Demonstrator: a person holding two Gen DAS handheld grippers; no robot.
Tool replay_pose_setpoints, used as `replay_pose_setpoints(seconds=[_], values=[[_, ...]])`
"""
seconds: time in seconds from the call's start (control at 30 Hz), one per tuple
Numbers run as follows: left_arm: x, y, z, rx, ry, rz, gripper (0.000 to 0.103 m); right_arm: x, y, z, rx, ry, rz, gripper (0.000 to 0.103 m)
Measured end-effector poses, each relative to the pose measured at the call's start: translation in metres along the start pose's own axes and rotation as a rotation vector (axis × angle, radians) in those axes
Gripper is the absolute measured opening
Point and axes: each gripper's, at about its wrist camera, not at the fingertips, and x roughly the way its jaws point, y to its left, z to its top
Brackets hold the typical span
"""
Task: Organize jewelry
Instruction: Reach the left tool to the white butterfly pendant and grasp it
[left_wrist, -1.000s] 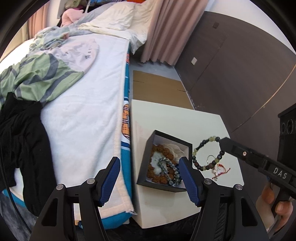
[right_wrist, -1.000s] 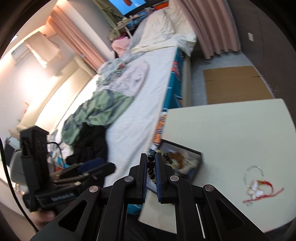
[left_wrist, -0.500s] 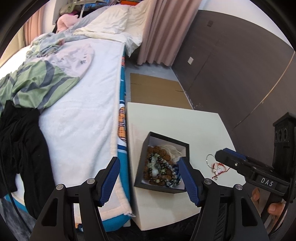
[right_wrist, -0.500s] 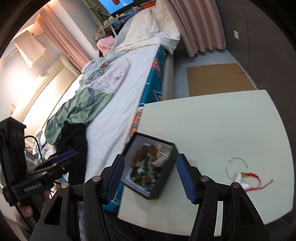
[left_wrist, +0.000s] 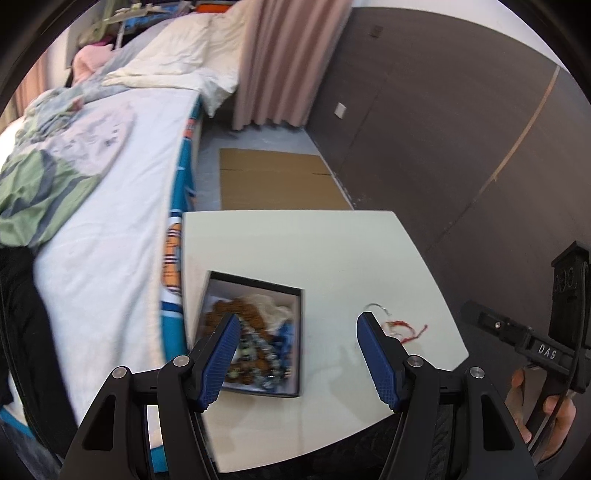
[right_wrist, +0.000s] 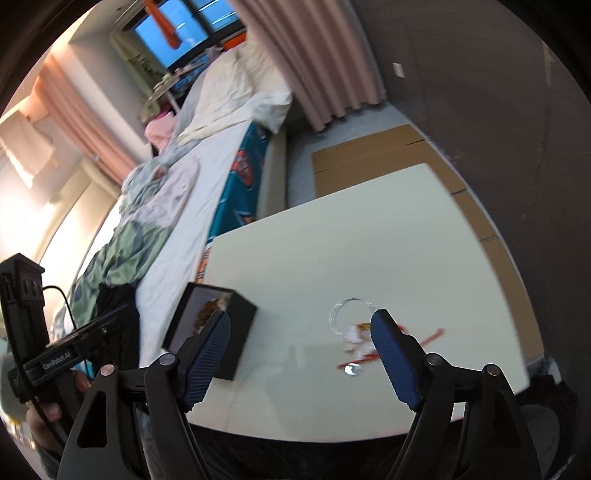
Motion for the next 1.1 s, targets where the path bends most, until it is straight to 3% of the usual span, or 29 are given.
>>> replay_pose_setpoints(seconds=[0.5,1.1], values=[[0.062,-0.090,-0.010,0.191,0.121,-0.027,0.067,-0.025,-0.073,-0.012,0.089,-0.015,-0.051,0.079],[0.151,-0.138,-0.028,0.234,0.243,0.040,0.067,-0.028,-0.143,-0.034,0.163,0.006,-0.099,0.079]])
